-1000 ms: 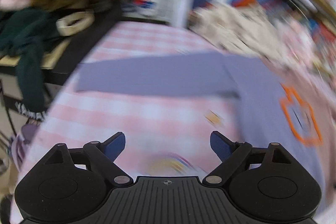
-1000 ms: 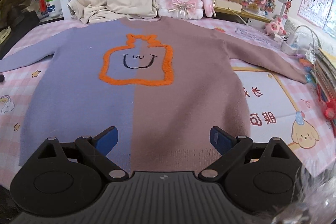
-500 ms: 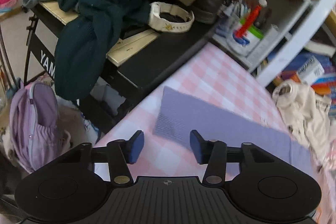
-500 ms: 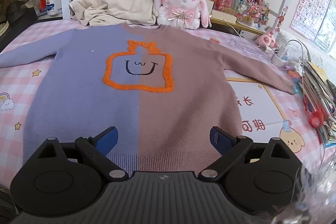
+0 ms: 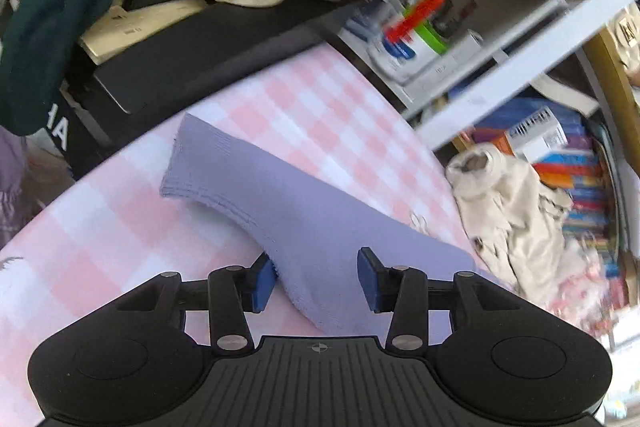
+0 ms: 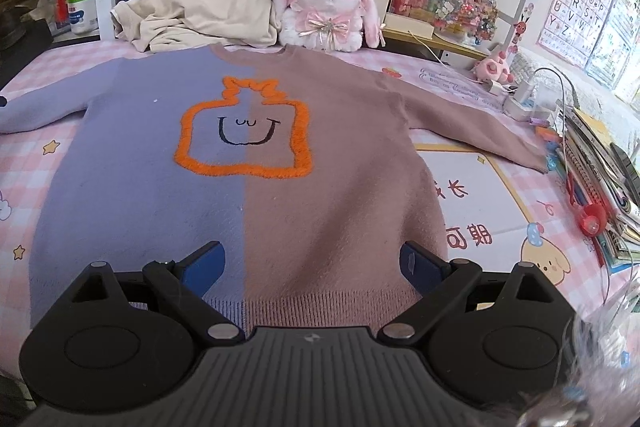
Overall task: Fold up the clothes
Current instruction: 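Reach the left gripper to the lavender sleeve cuff and close on it, then lift the lavender sleeve with the left gripper and fold it across the chest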
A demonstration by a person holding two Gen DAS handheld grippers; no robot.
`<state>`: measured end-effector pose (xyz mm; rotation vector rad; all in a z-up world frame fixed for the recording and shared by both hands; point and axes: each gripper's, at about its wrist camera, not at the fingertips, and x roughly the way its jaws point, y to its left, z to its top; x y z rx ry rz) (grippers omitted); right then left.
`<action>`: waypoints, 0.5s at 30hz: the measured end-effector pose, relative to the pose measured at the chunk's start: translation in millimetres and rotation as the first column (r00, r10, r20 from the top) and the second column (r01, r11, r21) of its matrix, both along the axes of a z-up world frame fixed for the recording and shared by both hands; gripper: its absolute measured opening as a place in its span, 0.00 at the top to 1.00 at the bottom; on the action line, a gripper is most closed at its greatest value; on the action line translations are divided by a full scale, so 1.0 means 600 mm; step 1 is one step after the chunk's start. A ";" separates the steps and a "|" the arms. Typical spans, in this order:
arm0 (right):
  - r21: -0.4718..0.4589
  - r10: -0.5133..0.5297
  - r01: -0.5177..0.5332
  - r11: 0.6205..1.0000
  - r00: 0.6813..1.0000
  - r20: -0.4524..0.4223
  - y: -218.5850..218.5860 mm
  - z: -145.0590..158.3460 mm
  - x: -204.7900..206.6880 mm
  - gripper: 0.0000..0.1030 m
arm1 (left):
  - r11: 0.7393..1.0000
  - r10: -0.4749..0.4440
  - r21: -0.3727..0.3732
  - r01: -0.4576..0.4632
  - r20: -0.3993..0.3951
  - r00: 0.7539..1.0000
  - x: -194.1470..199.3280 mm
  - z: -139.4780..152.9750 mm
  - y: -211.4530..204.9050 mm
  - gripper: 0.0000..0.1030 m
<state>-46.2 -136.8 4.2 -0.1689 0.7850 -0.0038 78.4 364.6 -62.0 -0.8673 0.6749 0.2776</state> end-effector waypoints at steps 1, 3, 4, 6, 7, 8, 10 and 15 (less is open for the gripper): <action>-0.003 -0.001 0.001 1.000 1.000 0.003 -0.001 0.001 0.000 0.08 | 0.999 0.036 -0.007 -0.036 -0.002 0.999 -0.003 0.000 0.007 0.60; -0.006 -0.006 0.006 1.000 1.000 0.009 -0.005 0.002 -0.002 0.08 | 0.996 0.084 -0.013 -0.084 -0.010 0.996 -0.008 -0.001 0.019 0.60; -0.005 -0.012 0.012 1.000 1.000 0.010 -0.008 0.002 -0.002 0.08 | 0.995 0.102 -0.014 -0.102 -0.015 0.995 -0.011 -0.001 0.024 0.60; -0.001 -0.027 0.027 1.000 1.000 0.009 -0.016 0.002 -0.001 0.08 | 0.990 0.137 -0.017 -0.138 -0.023 0.990 -0.016 -0.002 0.035 0.65; 0.003 -0.033 0.033 0.999 0.999 0.006 -0.019 0.001 0.000 0.08 | 0.988 0.155 -0.018 -0.156 -0.028 0.988 -0.019 -0.003 0.040 0.69; 0.006 -0.039 0.039 0.999 0.999 0.004 -0.023 0.000 0.001 0.08 | 0.985 0.173 -0.019 -0.173 -0.032 0.984 -0.021 -0.004 0.045 0.72; 0.011 -0.041 0.041 0.999 0.999 -0.001 -0.028 -0.002 0.004 0.08 | 0.979 0.203 -0.019 -0.204 -0.042 0.978 -0.025 -0.005 0.054 0.90; 0.012 -0.007 0.007 1.000 1.000 -0.006 -0.038 -0.007 0.010 0.08 | 0.981 0.194 0.002 -0.194 -0.056 0.979 -0.022 -0.003 0.053 0.97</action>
